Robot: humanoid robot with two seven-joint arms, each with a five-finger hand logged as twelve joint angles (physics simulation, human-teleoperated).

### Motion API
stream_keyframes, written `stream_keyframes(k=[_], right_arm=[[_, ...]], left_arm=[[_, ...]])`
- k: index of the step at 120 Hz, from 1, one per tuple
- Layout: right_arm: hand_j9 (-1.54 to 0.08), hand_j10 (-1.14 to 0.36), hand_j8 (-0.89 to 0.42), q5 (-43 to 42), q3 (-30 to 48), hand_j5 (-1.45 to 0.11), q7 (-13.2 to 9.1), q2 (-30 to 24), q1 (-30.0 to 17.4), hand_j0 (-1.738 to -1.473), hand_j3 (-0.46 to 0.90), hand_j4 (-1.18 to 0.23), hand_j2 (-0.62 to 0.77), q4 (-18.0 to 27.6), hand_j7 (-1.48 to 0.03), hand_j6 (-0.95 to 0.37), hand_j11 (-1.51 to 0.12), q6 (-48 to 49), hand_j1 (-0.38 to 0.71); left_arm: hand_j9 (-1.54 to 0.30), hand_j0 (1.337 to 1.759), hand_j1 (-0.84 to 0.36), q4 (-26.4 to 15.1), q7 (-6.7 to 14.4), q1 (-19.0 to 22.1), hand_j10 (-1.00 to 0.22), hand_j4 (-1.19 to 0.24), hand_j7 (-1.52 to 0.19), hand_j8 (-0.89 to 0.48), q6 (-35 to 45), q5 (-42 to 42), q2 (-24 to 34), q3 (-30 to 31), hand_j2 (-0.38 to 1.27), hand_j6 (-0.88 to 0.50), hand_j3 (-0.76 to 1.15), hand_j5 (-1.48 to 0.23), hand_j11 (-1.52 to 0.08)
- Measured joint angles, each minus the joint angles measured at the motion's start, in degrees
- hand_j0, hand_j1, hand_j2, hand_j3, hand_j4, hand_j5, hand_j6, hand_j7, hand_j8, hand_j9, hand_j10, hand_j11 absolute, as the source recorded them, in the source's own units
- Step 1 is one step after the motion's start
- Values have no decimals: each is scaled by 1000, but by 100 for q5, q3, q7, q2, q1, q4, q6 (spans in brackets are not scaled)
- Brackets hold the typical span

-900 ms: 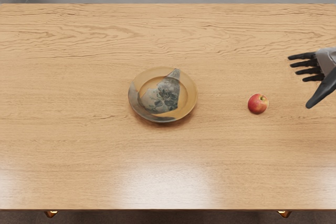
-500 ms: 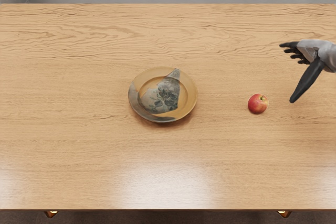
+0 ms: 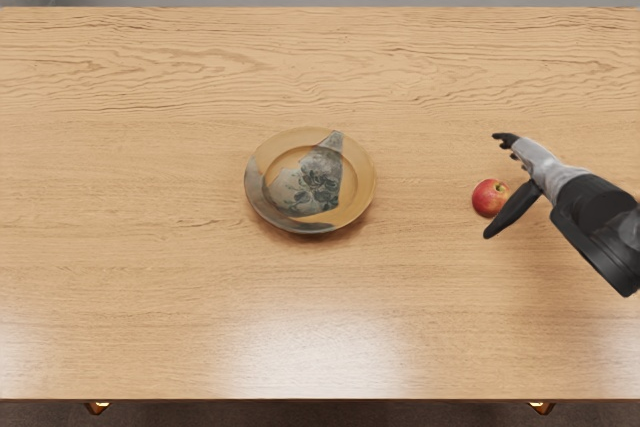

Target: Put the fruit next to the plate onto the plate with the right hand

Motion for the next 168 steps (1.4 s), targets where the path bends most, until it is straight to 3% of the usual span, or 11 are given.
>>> stream_keyframes(k=[65,91,104,130,168], right_arm=[[-460,-356,-357,-130,-72,-461,0,243,-53,-1658,0,-356,-68,-215,-460,-358,-460,67,74],[-596,-462,-416,-129,-60,-588,0,238,-55,-1658,0,-467,-80,-263,-594,-463,-595,236,194],[-648,-455,-386,-130,-54,-635,2,243,-58,-1657,0,-502,-30,-285,-641,-500,-652,297,239],[-721,-465,-384,-107,-52,-694,11,246,-65,-1654,0,-535,99,-344,-693,-538,-730,333,253],[-735,-495,-415,-27,28,-728,1,238,2,-1657,0,-558,122,-349,-726,-560,-736,530,244]], left_arm=[[-8,1658,342,0,0,-2,-7,-7,-8,-7,-1,0,0,1,1,-7,0,-8,-8],[-8,1658,342,0,0,-2,-7,-7,-8,-7,0,0,0,1,1,-7,0,-8,-8],[-8,1658,342,0,0,-2,-7,-7,-8,-7,0,0,0,0,1,-7,0,-8,-8],[-8,1658,342,-1,0,-2,-7,-7,-8,-7,-1,1,0,-2,2,-7,0,-8,-8],[-8,1658,342,0,0,-2,-7,-7,-8,-7,0,1,0,-2,2,-7,0,-8,-8]])
